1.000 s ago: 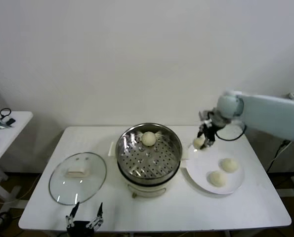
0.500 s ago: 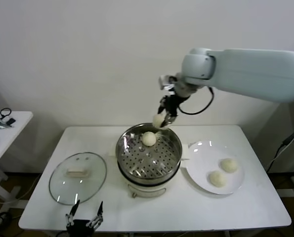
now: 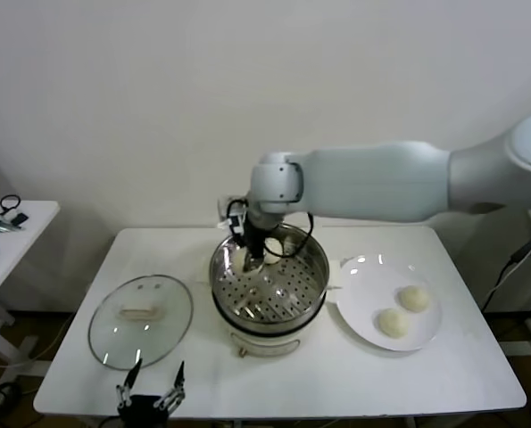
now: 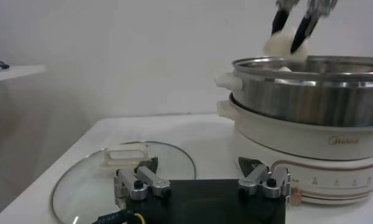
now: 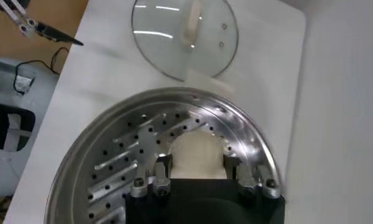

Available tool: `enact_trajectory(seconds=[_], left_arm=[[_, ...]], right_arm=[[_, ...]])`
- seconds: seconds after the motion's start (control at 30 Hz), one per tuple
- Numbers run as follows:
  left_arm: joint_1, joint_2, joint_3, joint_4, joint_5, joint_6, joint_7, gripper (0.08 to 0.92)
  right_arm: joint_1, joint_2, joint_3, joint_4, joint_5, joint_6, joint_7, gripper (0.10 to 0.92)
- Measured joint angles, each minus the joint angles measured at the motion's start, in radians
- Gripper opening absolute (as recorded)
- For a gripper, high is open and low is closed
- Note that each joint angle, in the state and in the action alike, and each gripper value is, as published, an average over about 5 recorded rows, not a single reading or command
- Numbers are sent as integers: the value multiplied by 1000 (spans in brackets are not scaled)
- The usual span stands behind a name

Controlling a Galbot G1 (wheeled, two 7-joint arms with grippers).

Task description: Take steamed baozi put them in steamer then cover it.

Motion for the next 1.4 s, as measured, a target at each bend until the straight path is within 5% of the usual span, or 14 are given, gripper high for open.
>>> enact_trajectory(seconds=[0.37, 0.63, 0.8, 1.13, 1.4], left_arm=[[-6, -5, -6, 2, -5, 3, -2, 823], [-10, -6, -5, 8, -5, 4, -3, 823], [-9, -6, -2, 7, -3, 5, -3, 823], [-3, -1, -1, -9, 0, 11, -2, 823], [-8, 1, 0, -17, -1, 21, -2, 823]], right_arm=[[-101, 60, 15, -88, -37, -19, 28, 601], [-114, 64, 22, -107, -54, -6, 18, 790], [-75, 38, 16, -85, -48, 23, -16, 821], [131, -185, -106, 45, -24, 137, -170, 823], [201, -450, -239, 119, -140, 227, -253, 823]])
